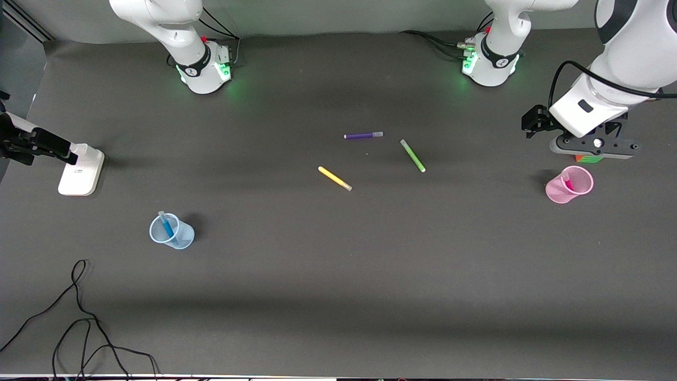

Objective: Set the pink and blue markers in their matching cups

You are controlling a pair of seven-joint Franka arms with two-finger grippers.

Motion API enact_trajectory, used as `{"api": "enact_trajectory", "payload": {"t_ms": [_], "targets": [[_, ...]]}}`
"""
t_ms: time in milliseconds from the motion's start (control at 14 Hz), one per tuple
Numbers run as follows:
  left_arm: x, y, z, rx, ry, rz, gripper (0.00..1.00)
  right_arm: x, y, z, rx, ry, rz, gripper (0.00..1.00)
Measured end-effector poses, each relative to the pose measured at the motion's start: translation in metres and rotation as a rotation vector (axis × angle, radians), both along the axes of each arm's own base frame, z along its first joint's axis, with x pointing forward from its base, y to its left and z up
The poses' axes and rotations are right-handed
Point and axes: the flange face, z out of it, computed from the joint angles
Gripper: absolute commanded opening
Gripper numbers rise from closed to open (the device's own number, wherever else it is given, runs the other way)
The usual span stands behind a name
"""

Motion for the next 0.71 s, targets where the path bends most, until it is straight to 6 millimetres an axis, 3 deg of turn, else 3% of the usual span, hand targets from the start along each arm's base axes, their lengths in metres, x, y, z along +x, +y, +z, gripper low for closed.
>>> {"api": "enact_trajectory", "payload": {"t_ms": [714], "targets": [[0.0054,-0.0007,0.0005,-0.021,-0.038,0.002,0.99,-0.0008,0.0000,-0.0006,0.000,0.002,0.008,1.00]]}}
